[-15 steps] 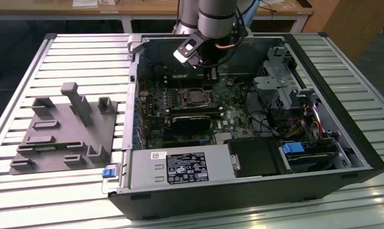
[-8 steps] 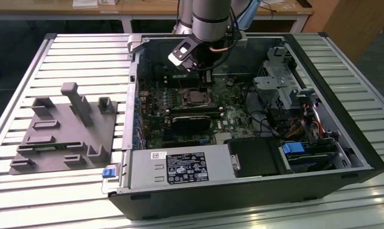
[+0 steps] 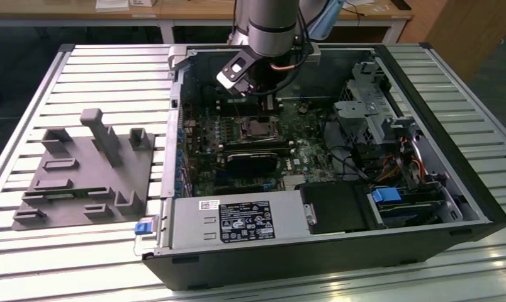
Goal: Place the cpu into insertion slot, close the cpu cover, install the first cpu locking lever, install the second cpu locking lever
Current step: 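Close the cpu cover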
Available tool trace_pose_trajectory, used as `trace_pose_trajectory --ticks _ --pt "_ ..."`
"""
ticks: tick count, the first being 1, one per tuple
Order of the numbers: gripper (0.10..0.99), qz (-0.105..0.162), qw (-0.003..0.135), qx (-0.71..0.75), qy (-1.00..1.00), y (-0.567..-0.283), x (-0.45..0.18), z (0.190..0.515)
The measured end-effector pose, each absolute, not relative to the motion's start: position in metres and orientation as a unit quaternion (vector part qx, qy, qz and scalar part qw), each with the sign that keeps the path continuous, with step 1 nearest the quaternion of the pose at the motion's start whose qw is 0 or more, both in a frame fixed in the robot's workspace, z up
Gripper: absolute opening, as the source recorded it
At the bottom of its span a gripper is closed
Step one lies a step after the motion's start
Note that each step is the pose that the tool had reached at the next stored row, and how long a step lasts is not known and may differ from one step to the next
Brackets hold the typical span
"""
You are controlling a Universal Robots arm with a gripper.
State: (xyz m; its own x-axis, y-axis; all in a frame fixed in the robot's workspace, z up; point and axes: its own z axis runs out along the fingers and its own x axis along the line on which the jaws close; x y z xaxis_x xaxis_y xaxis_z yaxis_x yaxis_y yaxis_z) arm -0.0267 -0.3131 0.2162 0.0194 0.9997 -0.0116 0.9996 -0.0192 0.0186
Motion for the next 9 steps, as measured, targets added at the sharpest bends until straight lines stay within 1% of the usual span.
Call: trace_pose_trajectory --ticks 9 --pt "0.106 0.002 0.011 0.714 0.700 -0.3131 -0.0304 0.2152"
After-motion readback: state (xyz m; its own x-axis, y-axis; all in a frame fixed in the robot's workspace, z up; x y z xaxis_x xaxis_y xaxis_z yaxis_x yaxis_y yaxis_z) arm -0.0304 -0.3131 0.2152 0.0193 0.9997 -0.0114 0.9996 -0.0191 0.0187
